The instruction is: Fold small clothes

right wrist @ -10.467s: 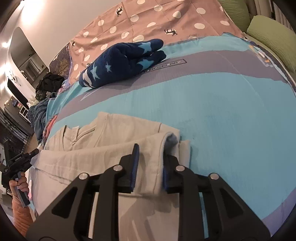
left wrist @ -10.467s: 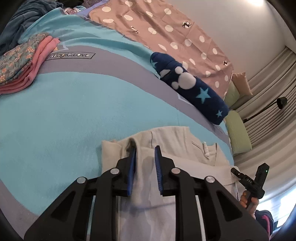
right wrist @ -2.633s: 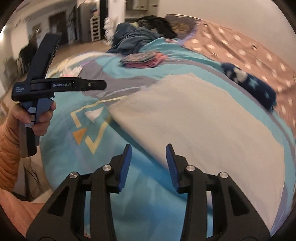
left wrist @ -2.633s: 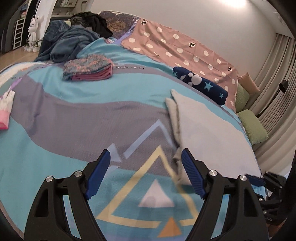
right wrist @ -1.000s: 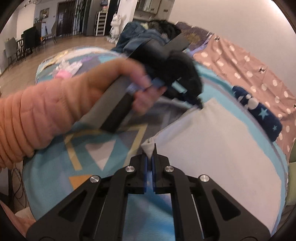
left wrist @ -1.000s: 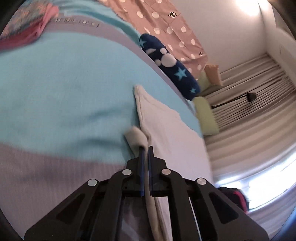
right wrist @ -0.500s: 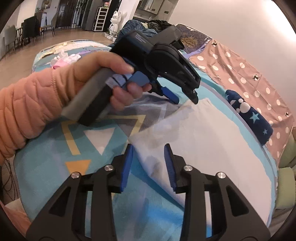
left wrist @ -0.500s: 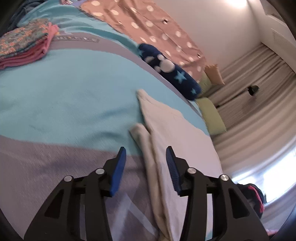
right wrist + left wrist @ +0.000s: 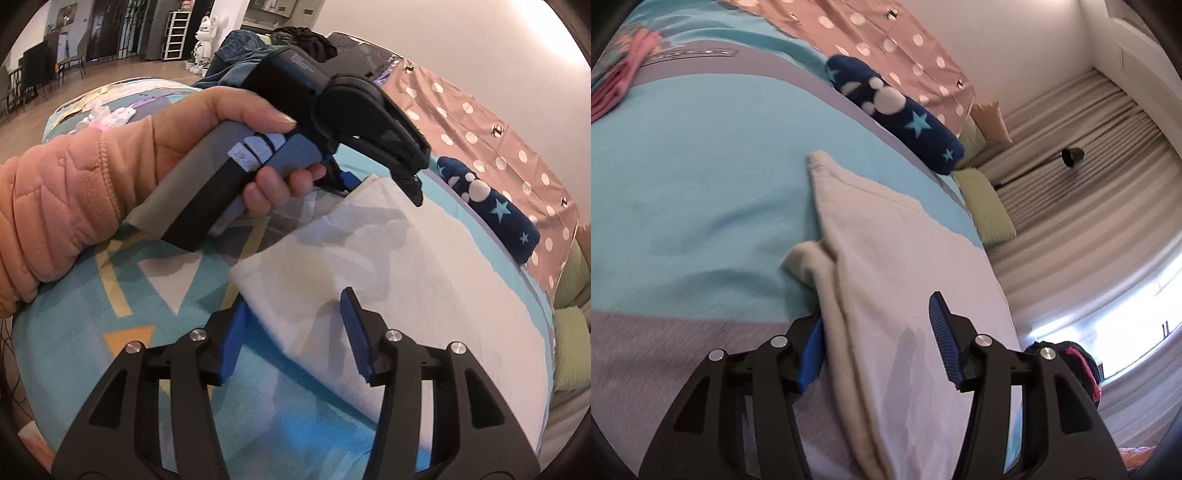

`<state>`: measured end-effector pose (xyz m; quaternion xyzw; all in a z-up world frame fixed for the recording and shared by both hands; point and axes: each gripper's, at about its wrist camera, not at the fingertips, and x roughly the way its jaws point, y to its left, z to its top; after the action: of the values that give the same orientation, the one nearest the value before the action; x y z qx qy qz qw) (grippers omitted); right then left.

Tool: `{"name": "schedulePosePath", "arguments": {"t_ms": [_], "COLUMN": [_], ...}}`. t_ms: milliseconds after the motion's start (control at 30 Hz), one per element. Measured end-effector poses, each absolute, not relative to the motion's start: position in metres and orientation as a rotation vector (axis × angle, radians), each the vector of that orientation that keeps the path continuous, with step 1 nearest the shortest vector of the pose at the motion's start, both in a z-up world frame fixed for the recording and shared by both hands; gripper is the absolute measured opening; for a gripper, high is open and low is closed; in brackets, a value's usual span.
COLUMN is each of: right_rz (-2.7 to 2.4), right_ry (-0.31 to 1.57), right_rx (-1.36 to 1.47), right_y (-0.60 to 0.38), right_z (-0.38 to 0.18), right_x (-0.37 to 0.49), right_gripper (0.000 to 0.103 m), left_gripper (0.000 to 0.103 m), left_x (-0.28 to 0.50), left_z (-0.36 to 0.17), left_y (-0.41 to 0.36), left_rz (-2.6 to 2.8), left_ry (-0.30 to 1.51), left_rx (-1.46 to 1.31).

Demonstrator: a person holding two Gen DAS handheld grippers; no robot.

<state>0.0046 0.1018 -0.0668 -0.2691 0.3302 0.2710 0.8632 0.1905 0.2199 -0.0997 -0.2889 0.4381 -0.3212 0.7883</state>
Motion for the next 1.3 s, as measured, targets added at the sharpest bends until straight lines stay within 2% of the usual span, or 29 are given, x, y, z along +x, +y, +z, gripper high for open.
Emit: {"name": "schedulePosePath", "arguments": {"t_ms": [100, 200, 433, 500, 533, 600, 633, 667, 700, 767, 833, 1100, 1300], "right_rz": [0.567, 0.569, 0.553, 0.548, 0.544, 0.532, 0.525, 0.536, 0.551, 0.556, 0.55, 0.529, 0.541], "right_ry": [0.693, 0.692, 0.703, 0.697, 0.692, 0.681, 0.675, 0.674, 0.674, 0.656, 0.626, 0.562, 0.594], "right_rx": [-0.554, -0.547, -0.507, -0.507, -0.506, -0.505, -0.496, -0.471, -0.423, -0.363, -0.315, -0.122, 0.094], "right_y": [0.101, 0.1, 0.105, 0.109, 0.111, 0.113, 0.112, 0.109, 0.103, 0.092, 0.079, 0.013, -0.049], "right_z": [-0.068, -0.068, -0.07, -0.071, -0.071, -0.071, -0.07, -0.067, -0.061, -0.051, -0.039, 0.002, 0.013], "right_x": [0.006, 0.007, 0.015, 0.018, 0.018, 0.02, 0.02, 0.021, 0.022, 0.022, 0.022, 0.023, 0.033], "right_gripper": [0.051, 0.052, 0.051, 0.049, 0.045, 0.026, 0.013, 0.006, 0.005, 0.004, 0.004, 0.004, 0.004], "left_gripper": [0.056, 0.067, 0.068, 0.068, 0.068, 0.068, 0.068, 0.065, 0.059, 0.023, 0.015, 0.013, 0.013], "left_x": [0.198, 0.197, 0.194, 0.195, 0.195, 0.196, 0.196, 0.195, 0.196, 0.2, 0.202, 0.194, 0.199], "left_z": [-0.099, -0.098, -0.099, -0.1, -0.099, -0.098, -0.097, -0.097, -0.097, -0.1, -0.101, -0.045, -0.012], "left_y": [0.211, 0.208, 0.209, 0.209, 0.206, 0.202, 0.201, 0.201, 0.201, 0.205, 0.211, 0.189, 0.152], "left_rz": [-0.708, -0.741, -0.754, -0.762, -0.759, -0.751, -0.745, -0.741, -0.725, -0.688, -0.676, -0.663, -0.641], "left_ry": [0.928, 0.886, 0.87, 0.877, 0.882, 0.893, 0.896, 0.893, 0.892, 0.914, 0.923, 0.825, 0.821], "left_rx": [-0.573, -0.551, -0.553, -0.547, -0.532, -0.504, -0.492, -0.489, -0.489, -0.519, -0.586, -0.533, -0.511]}}
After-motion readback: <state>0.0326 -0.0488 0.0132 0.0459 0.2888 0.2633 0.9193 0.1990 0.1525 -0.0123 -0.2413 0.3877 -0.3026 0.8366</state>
